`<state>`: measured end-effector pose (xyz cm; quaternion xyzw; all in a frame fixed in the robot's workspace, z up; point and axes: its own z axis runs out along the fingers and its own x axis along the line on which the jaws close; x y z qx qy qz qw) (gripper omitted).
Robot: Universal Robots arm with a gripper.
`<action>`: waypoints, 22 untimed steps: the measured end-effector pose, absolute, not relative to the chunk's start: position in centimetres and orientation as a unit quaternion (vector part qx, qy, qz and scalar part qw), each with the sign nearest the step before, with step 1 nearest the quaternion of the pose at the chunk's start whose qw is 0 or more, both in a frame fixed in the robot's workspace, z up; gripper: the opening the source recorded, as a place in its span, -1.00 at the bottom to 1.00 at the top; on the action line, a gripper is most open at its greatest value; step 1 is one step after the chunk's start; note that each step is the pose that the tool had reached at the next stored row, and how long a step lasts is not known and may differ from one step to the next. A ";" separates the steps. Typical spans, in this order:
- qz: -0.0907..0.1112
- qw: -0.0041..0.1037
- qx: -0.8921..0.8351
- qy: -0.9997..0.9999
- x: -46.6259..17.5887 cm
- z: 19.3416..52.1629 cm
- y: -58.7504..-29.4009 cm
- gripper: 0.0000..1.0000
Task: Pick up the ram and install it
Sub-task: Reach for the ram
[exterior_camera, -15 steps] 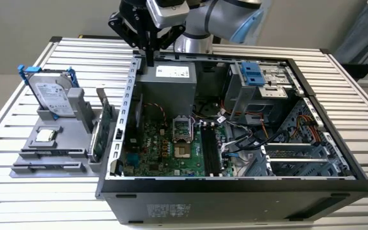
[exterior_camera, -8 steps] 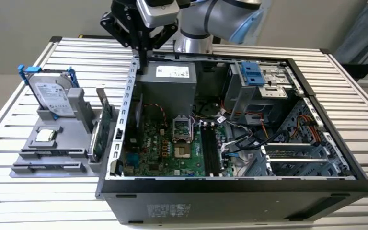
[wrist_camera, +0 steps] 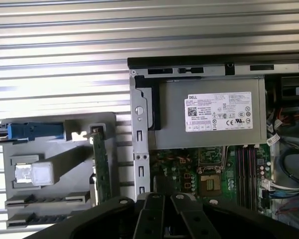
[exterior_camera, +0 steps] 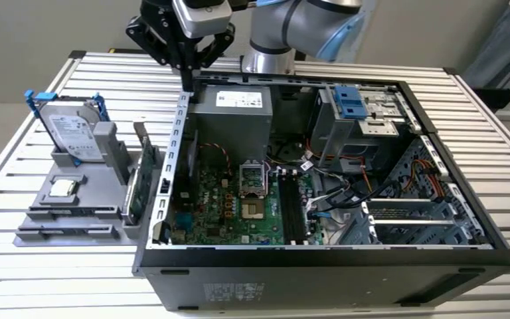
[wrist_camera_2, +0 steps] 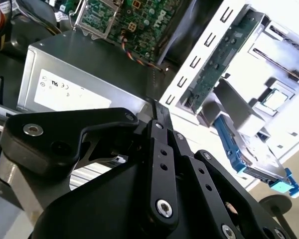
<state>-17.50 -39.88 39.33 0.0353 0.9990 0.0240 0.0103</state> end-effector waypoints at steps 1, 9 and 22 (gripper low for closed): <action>0.024 0.010 0.035 0.999 -17.7 39.3 -39.9 -1.00; 0.024 0.010 0.035 0.999 -19.2 39.3 -39.9 -1.00; 0.024 0.009 0.035 0.999 -21.6 39.3 -39.9 -1.00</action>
